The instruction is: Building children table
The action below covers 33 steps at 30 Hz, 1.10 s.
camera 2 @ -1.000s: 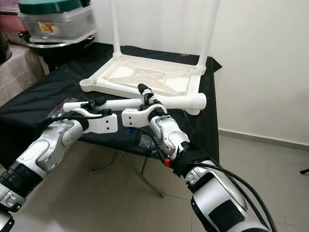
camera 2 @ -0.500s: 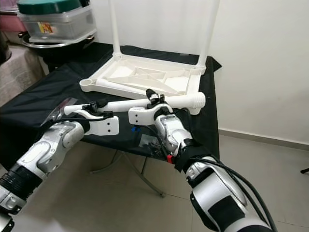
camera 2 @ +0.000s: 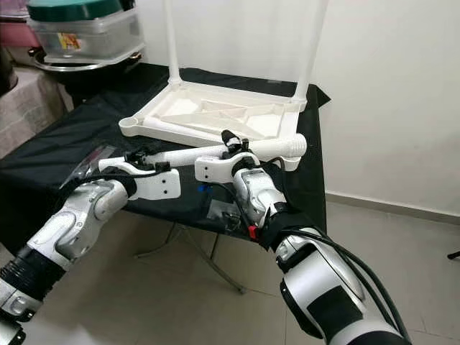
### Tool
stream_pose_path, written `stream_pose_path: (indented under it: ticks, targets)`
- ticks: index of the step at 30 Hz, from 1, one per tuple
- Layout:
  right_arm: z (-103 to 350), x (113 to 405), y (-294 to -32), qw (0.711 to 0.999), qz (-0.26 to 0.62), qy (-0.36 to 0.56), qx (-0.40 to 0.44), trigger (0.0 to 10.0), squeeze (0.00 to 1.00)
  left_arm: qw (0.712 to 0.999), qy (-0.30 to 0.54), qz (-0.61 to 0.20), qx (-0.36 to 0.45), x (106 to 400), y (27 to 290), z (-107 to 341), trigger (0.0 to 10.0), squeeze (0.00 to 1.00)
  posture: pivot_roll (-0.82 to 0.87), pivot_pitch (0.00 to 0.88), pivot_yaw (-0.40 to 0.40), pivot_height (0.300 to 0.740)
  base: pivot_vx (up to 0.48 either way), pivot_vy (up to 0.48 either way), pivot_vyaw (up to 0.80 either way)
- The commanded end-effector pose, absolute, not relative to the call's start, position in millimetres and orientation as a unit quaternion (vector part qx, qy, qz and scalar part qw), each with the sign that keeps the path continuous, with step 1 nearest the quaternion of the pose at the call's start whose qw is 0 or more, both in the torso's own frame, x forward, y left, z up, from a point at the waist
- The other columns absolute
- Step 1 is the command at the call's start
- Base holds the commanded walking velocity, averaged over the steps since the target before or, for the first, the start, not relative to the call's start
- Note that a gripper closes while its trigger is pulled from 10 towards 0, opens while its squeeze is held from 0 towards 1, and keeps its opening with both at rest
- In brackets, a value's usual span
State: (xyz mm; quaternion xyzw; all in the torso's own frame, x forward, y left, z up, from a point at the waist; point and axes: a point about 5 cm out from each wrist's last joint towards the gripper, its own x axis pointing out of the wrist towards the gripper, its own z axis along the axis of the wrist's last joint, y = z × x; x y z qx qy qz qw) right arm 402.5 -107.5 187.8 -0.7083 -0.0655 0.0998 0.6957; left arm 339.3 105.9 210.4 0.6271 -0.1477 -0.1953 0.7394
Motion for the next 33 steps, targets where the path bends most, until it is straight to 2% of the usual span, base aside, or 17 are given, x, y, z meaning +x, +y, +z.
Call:
stream_pose_path:
  ticks: [1, 3, 4, 5, 6, 13, 16, 23, 28, 30, 31, 32, 33]
  targets:
    - [190.7, 403.5, -103.3, 0.697, 0.102, -0.07, -0.706, 0.0, 0.0, 0.741, -0.143, -0.192, 0.627, 338.8, 109.9, 211.8, 10.0, 1.0, 0.07, 0.01, -0.048, 0.74, 0.0, 0.0, 0.0]
    - [191.8, 404.3, -103.9, 0.7, 0.099, -0.07, -0.703, 0.0, 0.0, 0.723, -0.135, -0.191, 0.65, 338.9, 113.3, 208.1, 10.0, 1.0, 0.08, 0.009, -0.049, 0.74, 0.0, 0.0, 0.0]
    - [191.8, 404.3, -103.9, 0.7, 0.099, -0.07, -0.703, 0.0, 0.0, 0.723, -0.135, -0.191, 0.65, 338.9, 113.3, 208.1, 10.0, 1.0, 0.08, 0.009, -0.049, 0.74, 0.0, 0.0, 0.0]
    - [192.2, 404.7, -104.4, 0.702, 0.098, -0.07, -0.702, 0.0, 0.0, 0.713, -0.132, -0.192, 0.661, 338.8, 114.5, 206.4, 10.0, 0.63, 0.08, 0.009, -0.049, 0.74, 0.0, 0.0, 0.0]
    - [193.3, 405.4, -105.9, 0.704, 0.094, -0.069, -0.701, 0.0, 0.0, 0.711, -0.126, -0.192, 0.664, 338.6, 116.9, 205.1, 10.0, 0.0, 0.08, 0.008, -0.046, 0.74, 0.0, 0.0, 0.0]
    - [203.9, 411.8, -125.7, 0.728, 0.05, -0.053, -0.681, 0.0, 0.0, 0.72, -0.116, -0.171, 0.663, 334.0, 128.7, 208.0, 10.0, 0.0, 0.08, 0.009, -0.052, 0.74, 0.0, 0.0, 0.0]
    - [210.0, 413.6, -131.6, 0.74, 0.032, -0.054, -0.67, 0.0, 0.0, 0.722, -0.137, -0.146, 0.663, 331.7, 130.8, 213.3, 10.0, 0.0, 0.08, 0.008, -0.051, 0.74, 0.0, 0.0, 0.0]
    - [221.1, 416.4, -141.3, 0.795, -0.009, -0.06, -0.604, 0.0, 0.0, 0.736, -0.256, -0.033, 0.626, 323.6, 129.9, 254.3, 10.0, 0.0, 0.09, 0.01, -0.054, 0.74, 0.0, 0.0, 0.0]
    - [222.8, 416.6, -139.0, 0.805, -0.012, -0.071, -0.589, 0.0, 0.0, 0.744, -0.295, 0.006, 0.599, 316.1, 130.3, 268.6, 10.0, 0.0, 0.09, 0.01, -0.054, 0.74, 0.0, 0.0, 0.0]
    - [220.1, 416.1, -137.7, 0.842, -0.005, -0.061, -0.536, 0.0, 0.0, 0.777, -0.281, 0.013, 0.563, 314.6, 133.7, 265.1, 10.0, 0.0, 0.09, 0.012, -0.055, 0.74, 0.0, 0.0, 0.0]
    - [220.1, 416.1, -137.7, 0.842, -0.005, -0.061, -0.536, 0.0, 0.0, 0.777, -0.281, 0.013, 0.563, 314.6, 133.7, 265.1, 10.0, 0.0, 0.09, 0.012, -0.055, 0.74, 0.0, 0.0, 0.0]
    - [221.3, 416.3, -136.5, 0.884, -0.003, -0.055, -0.465, 0.0, 0.0, 0.802, -0.262, 0.012, 0.537, 314.2, 135.9, 258.4, 10.0, 0.0, 0.09, 0.012, -0.057, 0.74, 0.0, 0.0, 0.0]
    - [226.2, 416.8, -132.0, 0.935, 0.01, -0.052, -0.351, 0.0, 0.0, 0.834, -0.229, -0.002, 0.501, 313.8, 136.9, 246.4, 10.0, 0.0, 0.09, 0.013, -0.054, 0.74, 0.0, 0.0, 0.0]
